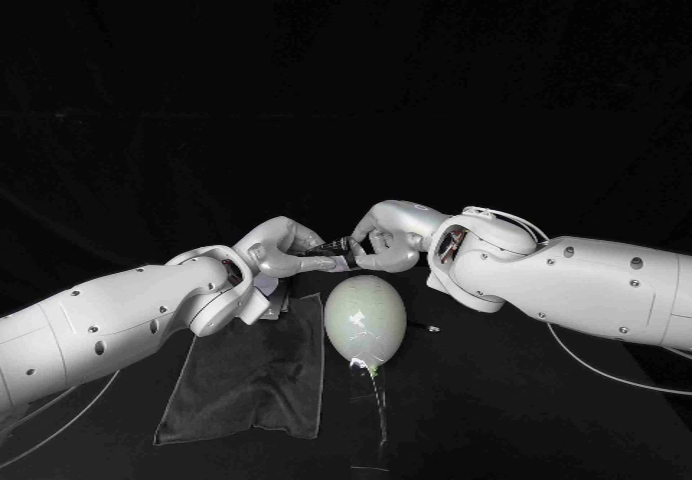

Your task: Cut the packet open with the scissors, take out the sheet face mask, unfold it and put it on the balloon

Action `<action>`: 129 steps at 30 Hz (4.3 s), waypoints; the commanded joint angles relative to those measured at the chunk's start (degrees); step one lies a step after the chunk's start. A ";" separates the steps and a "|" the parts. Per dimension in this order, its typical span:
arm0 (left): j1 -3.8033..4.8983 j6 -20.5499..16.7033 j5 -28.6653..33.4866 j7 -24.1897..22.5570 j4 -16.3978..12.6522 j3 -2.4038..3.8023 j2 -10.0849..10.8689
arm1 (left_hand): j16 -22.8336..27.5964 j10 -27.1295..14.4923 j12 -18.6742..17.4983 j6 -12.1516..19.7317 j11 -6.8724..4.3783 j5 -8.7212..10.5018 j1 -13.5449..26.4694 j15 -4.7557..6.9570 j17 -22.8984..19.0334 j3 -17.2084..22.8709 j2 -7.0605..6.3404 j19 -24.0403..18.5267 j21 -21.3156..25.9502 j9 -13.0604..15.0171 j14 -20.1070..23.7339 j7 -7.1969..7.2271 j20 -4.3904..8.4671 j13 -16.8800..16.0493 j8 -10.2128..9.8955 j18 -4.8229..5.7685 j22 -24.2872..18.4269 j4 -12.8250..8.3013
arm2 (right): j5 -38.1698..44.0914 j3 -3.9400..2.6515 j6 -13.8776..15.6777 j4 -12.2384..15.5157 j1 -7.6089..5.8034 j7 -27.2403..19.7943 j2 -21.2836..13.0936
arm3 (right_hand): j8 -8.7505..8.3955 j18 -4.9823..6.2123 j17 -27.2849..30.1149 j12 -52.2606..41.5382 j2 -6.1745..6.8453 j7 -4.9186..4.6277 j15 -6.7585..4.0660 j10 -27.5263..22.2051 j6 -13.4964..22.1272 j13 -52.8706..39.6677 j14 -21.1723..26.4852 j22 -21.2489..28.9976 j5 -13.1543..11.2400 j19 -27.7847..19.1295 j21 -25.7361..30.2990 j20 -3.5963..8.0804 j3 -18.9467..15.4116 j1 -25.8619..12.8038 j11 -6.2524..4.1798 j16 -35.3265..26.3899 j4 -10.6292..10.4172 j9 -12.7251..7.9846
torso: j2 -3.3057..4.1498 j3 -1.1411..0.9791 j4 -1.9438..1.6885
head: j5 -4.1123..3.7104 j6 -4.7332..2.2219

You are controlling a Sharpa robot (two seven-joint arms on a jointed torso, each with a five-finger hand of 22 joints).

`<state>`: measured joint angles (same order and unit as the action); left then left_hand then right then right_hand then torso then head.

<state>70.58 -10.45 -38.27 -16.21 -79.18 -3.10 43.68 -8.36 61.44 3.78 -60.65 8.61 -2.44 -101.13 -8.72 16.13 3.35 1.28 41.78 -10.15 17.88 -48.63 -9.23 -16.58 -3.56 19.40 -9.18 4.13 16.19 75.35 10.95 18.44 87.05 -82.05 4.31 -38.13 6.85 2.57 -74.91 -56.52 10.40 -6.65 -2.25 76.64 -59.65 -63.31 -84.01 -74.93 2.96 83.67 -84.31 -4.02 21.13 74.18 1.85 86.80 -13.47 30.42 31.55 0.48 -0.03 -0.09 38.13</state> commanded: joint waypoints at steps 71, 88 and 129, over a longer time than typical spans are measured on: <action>0.44 -14.96 3.73 -2.70 5.11 0.94 0.20 | -3.32 -12.31 3.94 12.46 3.90 -0.59 10.62 -2.68 -1.75 -2.94 -10.91 -2.27 0.97 -2.84 6.50 -5.12 0.16 -1.11 -6.02 4.25 1.98 0.59 | -14.81 0.07 7.35 -15.09 0.74 16.02 4.75 | 7.98 -1.87 -15.09 -3.19 -7.25 4.01 -2.63 4.85 -5.19 -3.02 -5.99 -13.33 -0.16 4.62 -3.38 2.41 2.74 6.19 -3.36 3.20 1.07 5.01 | -0.09 0.01 -0.10 | -3.01 -1.68; 0.42 -14.23 4.40 12.53 4.12 0.94 -8.78 | -21.36 10.04 8.37 3.77 -3.38 -0.36 26.40 6.84 10.10 -5.97 -4.49 20.03 -15.56 -1.51 -21.79 0.05 7.74 -2.29 -3.55 -1.14 9.61 0.62 | -8.09 0.05 11.33 -20.02 2.72 19.18 9.97 | 8.24 -1.68 -15.09 -1.59 -7.34 4.00 -2.64 4.53 -4.81 -1.88 -5.99 -12.88 -0.15 4.17 -2.78 2.45 3.02 6.30 -3.37 3.20 1.29 5.19 | 0.03 -0.04 0.08 | -3.48 -2.44; 0.61 -17.89 -1.63 26.91 9.92 0.78 -18.20 | -74.89 3.48 59.19 14.75 -8.31 -0.38 45.06 11.53 61.18 -8.11 -7.61 22.33 -57.47 26.86 -36.13 5.25 12.32 -44.73 31.72 1.31 47.13 0.83 | 3.40 0.00 9.38 -16.65 3.98 21.83 11.88 | 9.16 -1.91 -15.09 -2.12 -7.01 4.06 -2.71 5.22 -4.43 -2.45 -5.99 -13.47 -0.15 4.72 -3.52 2.54 4.16 6.80 -3.47 3.20 2.41 5.64 | 0.03 0.01 -0.01 | -3.09 -1.54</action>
<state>71.08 -27.85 -38.82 9.92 -69.21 -2.38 25.69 -83.01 64.48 62.62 -45.91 0.32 -2.86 -56.05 2.66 74.94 -5.09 -7.00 63.55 -67.30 44.61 -83.75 -4.32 -4.31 -47.91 50.96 -8.80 50.84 17.08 76.75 10.99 28.43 70.20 -78.06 25.65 -26.26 14.80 1.67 -74.95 -58.44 3.73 -2.88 -4.58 80.07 -63.83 -65.71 -83.92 -74.94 2.51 83.95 -87.70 -1.87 25.00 79.94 -0.23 89.74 -11.12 32.93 31.61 0.48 -0.07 -3.19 36.59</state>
